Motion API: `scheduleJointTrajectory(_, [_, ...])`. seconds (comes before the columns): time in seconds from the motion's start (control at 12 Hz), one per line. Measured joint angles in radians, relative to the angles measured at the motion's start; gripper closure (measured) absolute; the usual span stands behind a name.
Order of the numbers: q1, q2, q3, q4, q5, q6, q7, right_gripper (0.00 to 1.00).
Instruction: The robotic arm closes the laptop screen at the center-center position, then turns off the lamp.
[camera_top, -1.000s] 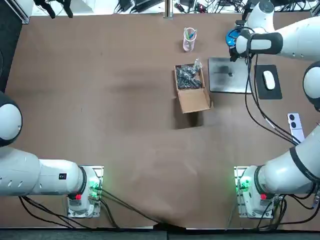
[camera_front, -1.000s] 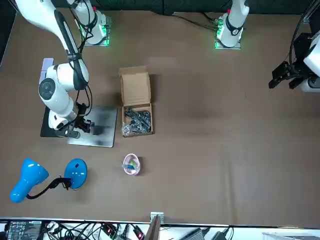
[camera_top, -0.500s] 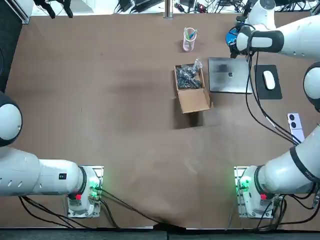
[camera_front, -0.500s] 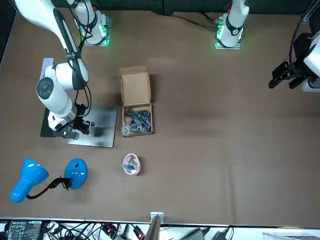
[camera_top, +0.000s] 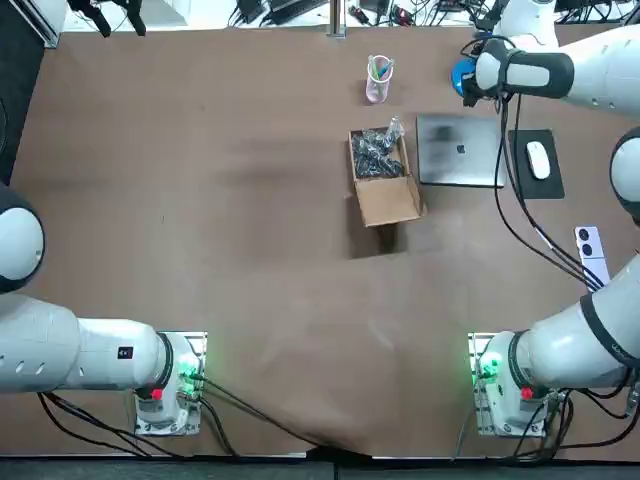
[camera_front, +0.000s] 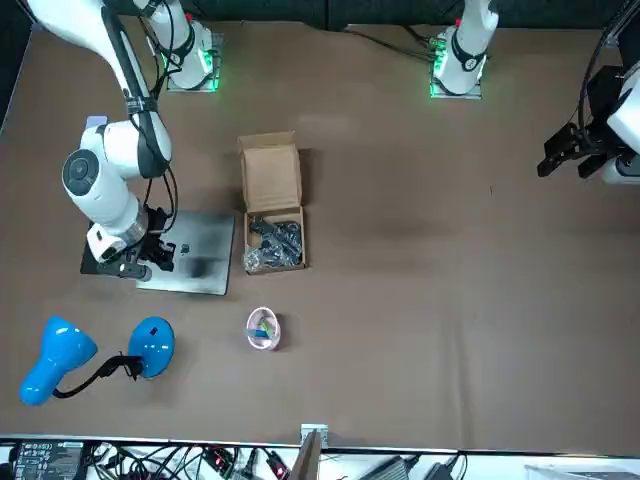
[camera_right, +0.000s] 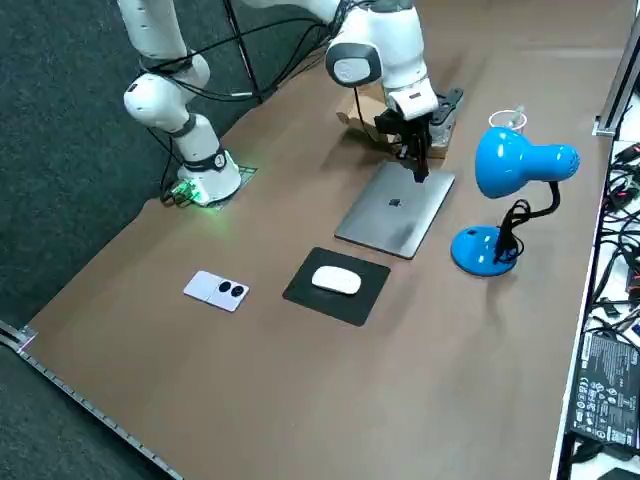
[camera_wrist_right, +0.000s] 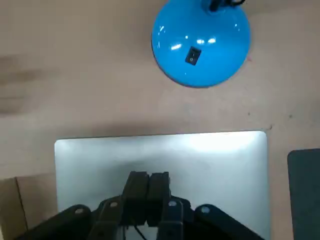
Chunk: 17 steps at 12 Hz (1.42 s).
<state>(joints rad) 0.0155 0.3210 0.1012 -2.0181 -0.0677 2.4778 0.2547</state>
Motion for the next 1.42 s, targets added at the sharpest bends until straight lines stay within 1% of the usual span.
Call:
scheduleJointTrajectory(0.25, [0.0,-0.003,0.0,0.025,-0.002,-0.004,0.001,0.98])
scheduleJointTrajectory(0.42, [0.001,-0.01,0.001,0.04,-0.004,-0.026,0.001,0.98])
scheduleJointTrajectory(0.75, [0.005,-0.032,0.003,0.053,-0.053,-0.049,0.005,0.98])
scheduleJointTrajectory(1.0, [0.018,-0.032,0.004,0.088,-0.082,-0.109,0.043,0.98])
scheduleJointTrajectory(1.42, [0.057,-0.023,0.005,0.198,-0.187,-0.247,0.181,0.98])
